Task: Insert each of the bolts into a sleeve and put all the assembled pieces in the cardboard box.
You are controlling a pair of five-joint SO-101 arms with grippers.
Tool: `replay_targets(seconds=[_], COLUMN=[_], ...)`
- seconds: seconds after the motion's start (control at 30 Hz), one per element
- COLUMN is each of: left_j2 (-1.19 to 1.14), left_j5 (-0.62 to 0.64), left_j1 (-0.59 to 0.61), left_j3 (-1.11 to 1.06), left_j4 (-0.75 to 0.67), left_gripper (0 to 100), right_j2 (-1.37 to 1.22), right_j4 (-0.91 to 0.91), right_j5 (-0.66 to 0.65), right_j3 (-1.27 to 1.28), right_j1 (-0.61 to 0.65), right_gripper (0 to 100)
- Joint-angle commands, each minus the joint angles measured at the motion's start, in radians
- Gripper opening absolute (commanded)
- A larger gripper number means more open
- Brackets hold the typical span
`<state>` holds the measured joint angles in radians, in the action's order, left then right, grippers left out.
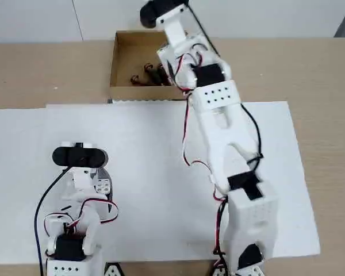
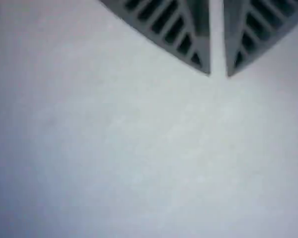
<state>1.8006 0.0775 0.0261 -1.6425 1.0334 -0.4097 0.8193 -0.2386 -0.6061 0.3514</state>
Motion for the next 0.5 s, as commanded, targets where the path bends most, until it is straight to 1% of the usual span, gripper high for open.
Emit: replay_targets(seconds=[0.0, 0.27, 0.47], left_j2=[0.008, 0.008, 0.008], left_j5=[-0.003, -0.003, -0.003], left_j1=[-0.005, -0.005, -0.005], left_j3=[0.002, 0.002, 0.002], left_j4=[-0.021, -0.021, -0.021], left_gripper=[1, 1, 1], right_j2=[0.143, 0.335, 0.460], right_j4=[0.079, 0.360, 0.518], right_j5=[-0.008, 0.003, 0.129], right_j3=[-0.054, -0.054, -0.054], right_j1=[-0.016, -0.059, -0.111], right_gripper=[0.2, 0.2, 0.2])
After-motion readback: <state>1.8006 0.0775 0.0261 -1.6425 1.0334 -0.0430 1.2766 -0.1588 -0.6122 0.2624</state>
